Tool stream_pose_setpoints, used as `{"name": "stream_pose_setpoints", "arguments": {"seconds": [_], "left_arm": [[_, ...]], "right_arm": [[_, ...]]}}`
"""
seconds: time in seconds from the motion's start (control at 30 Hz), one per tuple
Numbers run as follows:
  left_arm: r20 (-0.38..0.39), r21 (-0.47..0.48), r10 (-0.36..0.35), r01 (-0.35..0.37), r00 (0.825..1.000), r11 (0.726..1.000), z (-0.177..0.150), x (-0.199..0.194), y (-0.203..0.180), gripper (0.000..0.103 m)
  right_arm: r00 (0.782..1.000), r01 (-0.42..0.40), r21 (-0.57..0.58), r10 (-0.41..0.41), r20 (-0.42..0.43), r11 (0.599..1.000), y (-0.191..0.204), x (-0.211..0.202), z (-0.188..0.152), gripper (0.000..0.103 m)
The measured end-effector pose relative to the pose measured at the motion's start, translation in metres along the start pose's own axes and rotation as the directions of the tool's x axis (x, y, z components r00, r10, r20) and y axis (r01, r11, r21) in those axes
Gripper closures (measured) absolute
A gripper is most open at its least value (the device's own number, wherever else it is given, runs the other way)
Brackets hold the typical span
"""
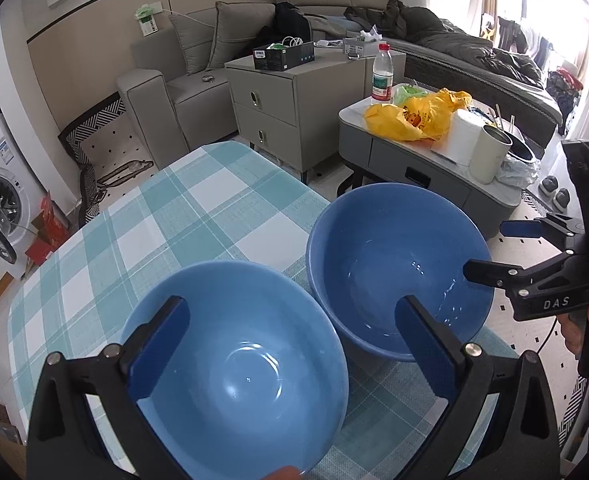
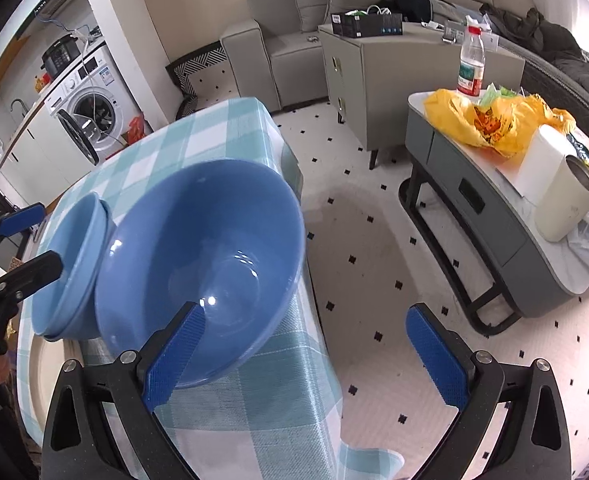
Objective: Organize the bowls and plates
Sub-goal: 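Move the left tool to one nested blue bowl stack while the right tool reaches the other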
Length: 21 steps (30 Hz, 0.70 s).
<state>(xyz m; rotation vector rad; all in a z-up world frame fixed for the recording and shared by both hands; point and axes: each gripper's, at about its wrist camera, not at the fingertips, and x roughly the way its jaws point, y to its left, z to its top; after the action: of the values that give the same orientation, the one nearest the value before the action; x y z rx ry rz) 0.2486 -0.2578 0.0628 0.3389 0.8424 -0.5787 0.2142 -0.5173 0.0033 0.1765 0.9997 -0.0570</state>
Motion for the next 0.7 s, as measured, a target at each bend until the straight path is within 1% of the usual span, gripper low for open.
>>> {"name": "stream_pose_setpoints", "arguments": {"seconds": [0.27, 0.47, 0.57, 0.63, 0.7], "left_arm": [[-0.01, 0.019, -0.026, 0.026, 1.0, 0.999, 0.0, 0.006, -0.01, 0.001], [-0.009, 0.03, -0.051, 0.052, 0.999, 0.998, 0.002, 0.01, -0.016, 0.002], [-0.003, 0.038, -0.062, 0.062, 0.998, 0.997, 0.003, 0.011, -0.019, 0.007], [-0.003, 0.041, -0.065, 0.065, 0.998, 0.997, 0.003, 0.012, -0.02, 0.008], [-0.001, 0.049, -0.076, 0.076, 0.997, 0.996, 0.002, 0.012, -0.023, 0.014]], "right_arm": [[1.0, 0.009, 0.019, -0.009, -0.02, 1.0, -0.014, 0.01, -0.001, 0.001], [1.0, -0.012, 0.026, 0.012, -0.02, 1.0, -0.019, 0.012, -0.002, 0.001], [1.0, -0.02, 0.024, 0.021, -0.017, 1.0, -0.02, 0.012, -0.003, 0.001], [1.0, -0.025, 0.025, 0.026, -0.016, 0.999, -0.021, 0.013, -0.003, 0.001], [0.999, -0.039, 0.036, 0.04, -0.021, 0.999, -0.023, 0.015, -0.005, 0.002]]}}
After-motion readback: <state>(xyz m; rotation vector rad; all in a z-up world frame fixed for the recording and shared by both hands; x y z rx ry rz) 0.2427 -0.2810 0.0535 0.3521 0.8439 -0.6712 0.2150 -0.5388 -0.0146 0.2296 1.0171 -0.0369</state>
